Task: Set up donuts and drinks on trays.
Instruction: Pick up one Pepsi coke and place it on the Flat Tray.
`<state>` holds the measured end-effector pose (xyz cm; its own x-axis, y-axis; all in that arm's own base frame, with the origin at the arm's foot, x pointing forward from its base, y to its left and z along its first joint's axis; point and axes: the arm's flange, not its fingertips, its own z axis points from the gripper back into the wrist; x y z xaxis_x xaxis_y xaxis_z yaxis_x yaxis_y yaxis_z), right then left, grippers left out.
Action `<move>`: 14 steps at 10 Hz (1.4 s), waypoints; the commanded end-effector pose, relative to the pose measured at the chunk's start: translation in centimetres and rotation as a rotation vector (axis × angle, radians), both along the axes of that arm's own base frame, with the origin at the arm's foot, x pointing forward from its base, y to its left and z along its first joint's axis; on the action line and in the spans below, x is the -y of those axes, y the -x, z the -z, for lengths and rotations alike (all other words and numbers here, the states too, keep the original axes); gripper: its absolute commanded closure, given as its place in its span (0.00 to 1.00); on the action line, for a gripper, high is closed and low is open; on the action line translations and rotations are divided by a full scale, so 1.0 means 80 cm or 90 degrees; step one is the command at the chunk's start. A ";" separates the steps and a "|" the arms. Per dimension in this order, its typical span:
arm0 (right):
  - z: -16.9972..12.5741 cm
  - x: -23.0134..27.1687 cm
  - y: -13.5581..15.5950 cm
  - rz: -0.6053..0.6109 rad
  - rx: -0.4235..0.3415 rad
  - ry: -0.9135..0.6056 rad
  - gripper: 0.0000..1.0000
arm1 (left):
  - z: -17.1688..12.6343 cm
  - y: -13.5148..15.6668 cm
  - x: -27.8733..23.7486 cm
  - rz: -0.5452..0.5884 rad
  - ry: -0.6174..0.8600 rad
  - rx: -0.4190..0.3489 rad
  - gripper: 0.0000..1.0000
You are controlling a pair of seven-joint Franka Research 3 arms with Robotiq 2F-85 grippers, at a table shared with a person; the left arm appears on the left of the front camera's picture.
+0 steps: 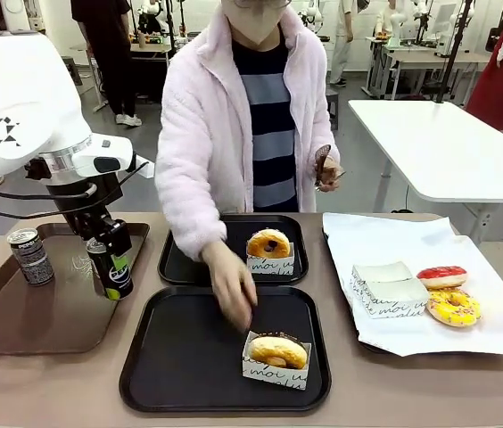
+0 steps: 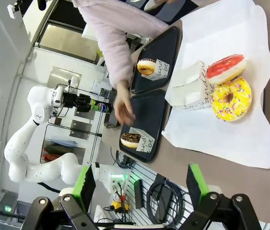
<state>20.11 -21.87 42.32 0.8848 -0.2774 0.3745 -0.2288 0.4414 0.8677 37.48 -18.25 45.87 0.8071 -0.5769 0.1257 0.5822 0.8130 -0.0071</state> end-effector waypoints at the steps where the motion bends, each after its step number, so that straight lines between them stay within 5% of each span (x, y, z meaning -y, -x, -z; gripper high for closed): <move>1: 0.000 0.001 -0.001 -0.002 0.011 -0.007 0.00 | -0.006 -0.001 0.003 -0.007 -0.005 0.009 0.42; 3: 0.000 0.001 -0.001 -0.002 0.011 -0.007 0.00 | -0.001 -0.014 0.010 -0.003 0.010 0.004 0.42; 8: 0.000 0.001 -0.001 -0.002 0.011 -0.007 0.00 | 0.005 -0.111 0.102 -0.048 -0.013 0.018 0.42; 14: 0.000 0.001 -0.001 -0.002 0.011 -0.007 0.00 | 0.068 -0.185 0.166 -0.097 -0.017 0.045 0.42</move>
